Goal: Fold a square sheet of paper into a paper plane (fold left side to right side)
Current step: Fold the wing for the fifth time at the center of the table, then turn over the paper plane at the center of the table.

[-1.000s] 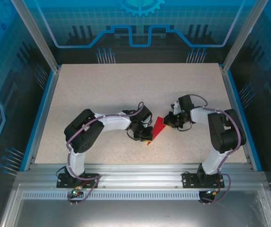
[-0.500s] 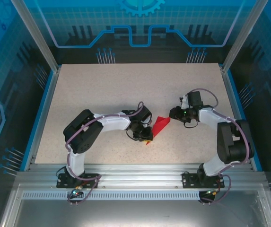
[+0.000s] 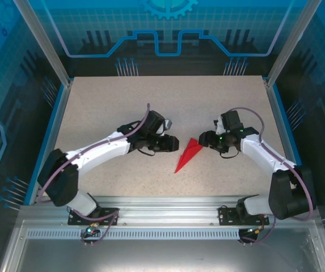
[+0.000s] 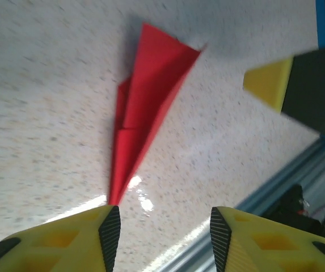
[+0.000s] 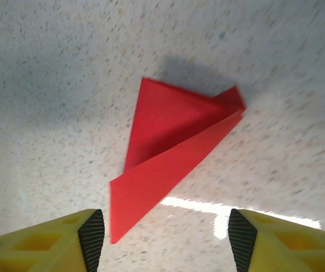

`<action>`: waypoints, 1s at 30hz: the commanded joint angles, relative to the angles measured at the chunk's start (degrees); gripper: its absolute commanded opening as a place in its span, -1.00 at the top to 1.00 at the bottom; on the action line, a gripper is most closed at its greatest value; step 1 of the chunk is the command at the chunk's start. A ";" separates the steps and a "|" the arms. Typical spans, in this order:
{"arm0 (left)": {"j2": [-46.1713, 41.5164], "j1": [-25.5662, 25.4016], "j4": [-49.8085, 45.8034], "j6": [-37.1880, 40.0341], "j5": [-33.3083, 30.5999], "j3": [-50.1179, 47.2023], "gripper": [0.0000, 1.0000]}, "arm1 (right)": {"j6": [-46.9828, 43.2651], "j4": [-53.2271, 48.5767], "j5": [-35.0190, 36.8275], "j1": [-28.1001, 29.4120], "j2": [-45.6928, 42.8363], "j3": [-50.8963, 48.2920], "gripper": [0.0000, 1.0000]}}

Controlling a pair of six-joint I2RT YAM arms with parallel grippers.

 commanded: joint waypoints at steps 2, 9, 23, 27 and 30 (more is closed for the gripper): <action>-2.68 0.25 -4.23 2.19 -12.61 -1.85 -0.04 | 6.96 0.08 -1.00 6.60 3.74 0.42 -0.33; -4.03 0.20 -5.96 3.24 -16.85 -2.11 -0.06 | 9.45 -0.66 2.80 11.83 12.27 6.15 -0.37; -4.96 0.26 -8.44 4.35 -22.25 -2.20 -0.08 | 6.69 -6.87 7.05 11.59 11.84 3.35 0.22; -5.60 0.25 -8.62 3.90 -24.01 -2.21 -0.09 | 5.83 -5.99 5.96 10.34 8.94 1.90 0.55; -6.31 0.27 -9.01 3.15 -26.74 -2.03 -0.10 | 3.68 -4.00 3.62 9.88 6.40 0.53 0.96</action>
